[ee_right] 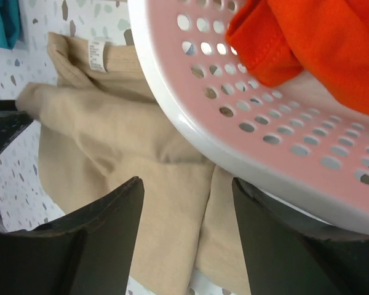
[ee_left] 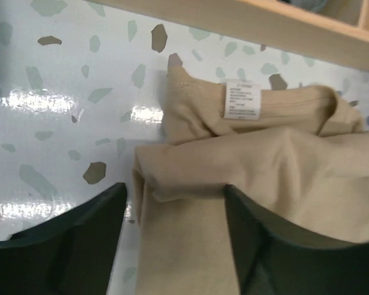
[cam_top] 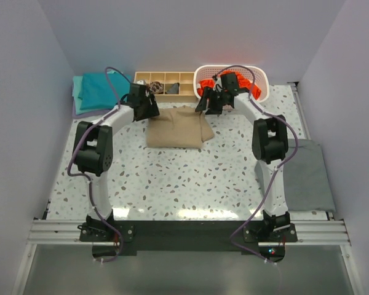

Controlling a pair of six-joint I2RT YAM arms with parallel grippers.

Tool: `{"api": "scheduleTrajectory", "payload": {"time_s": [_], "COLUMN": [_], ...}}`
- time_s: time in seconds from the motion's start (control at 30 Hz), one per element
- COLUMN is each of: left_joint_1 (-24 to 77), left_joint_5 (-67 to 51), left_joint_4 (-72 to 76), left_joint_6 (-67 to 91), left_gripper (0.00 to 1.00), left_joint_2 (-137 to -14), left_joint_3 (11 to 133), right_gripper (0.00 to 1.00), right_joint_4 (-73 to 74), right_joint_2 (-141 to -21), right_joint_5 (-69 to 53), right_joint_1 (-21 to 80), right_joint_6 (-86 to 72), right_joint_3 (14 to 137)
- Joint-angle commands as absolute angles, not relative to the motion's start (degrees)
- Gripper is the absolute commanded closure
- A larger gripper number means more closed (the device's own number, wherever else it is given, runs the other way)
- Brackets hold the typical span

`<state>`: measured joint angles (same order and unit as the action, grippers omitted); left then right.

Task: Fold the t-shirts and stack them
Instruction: Fold the tshirt

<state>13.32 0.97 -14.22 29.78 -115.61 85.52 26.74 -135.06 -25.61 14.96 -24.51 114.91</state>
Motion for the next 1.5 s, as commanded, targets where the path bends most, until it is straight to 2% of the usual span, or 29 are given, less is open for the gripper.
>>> {"api": "scheduleTrajectory", "payload": {"time_s": [0.0,0.03,0.13,0.2,0.3,0.47,0.6,0.8,1.03,1.33,1.47], "left_joint_1": [13.1,13.1,12.5,12.4,12.5,13.2,13.8,14.0,13.8,11.5,11.1], "left_joint_5": [4.7,8.1,9.7,8.5,1.2,-14.0,-20.6,-21.5,-16.5,-14.2,-15.2], "left_joint_4": [-12.4,-11.9,-11.7,-11.7,-7.8,-2.7,-1.4,4.3,7.8,12.4,8.9], "left_joint_6": [27.6,27.1,25.1,25.0,25.9,27.4,28.6,29.4,25.2,23.2,23.1], "left_gripper": [0.20,0.09,0.06,0.06,0.06,0.08,0.16,0.17,0.17,0.14,0.14], "left_joint_2": [-117.2,-115.7,-112.4,-110.9,-107.1,-107.0,-111.3,-115.5,-121.1,-128.5,-129.7], "left_joint_3": [89.4,88.6,88.7,88.4,85.6,83.3,83.7,81.1,82.8,89.8,93.5], "right_gripper": [0.34,0.34,0.34,0.34,0.34,0.35,0.36,0.36,0.36,0.36,0.37], "right_joint_4": [25.7,25.4,23.6,22.3,21.3,22.0,21.0,21.7,23.0,24.5,26.4], "right_joint_2": [-133.2,-131.2,-126.8,-125.3,-125.1,-127.4,-129.7,-133.8,-136.4,-133.0,-130.0], "right_joint_5": [-22.5,-21.9,-21.4,-23.2,-28.6,-30.1,-30.6,-29.9,-25.5,-26.2,-24.4], "right_joint_1": [14.2,14.2,14.1,14.1,14.7,19.2,21.5,22.8,22.8,23.0,23.6], "right_joint_6": [-22.4,-22.0,-20.5,-20.6,-22.4,-21.9,-22.5,-22.3,-18.9,-16.8,-15.6], "right_joint_3": [115.9,115.0,110.8,108.4,107.4,108.0,109.3,112.4,110.9,102.6,95.7]}}
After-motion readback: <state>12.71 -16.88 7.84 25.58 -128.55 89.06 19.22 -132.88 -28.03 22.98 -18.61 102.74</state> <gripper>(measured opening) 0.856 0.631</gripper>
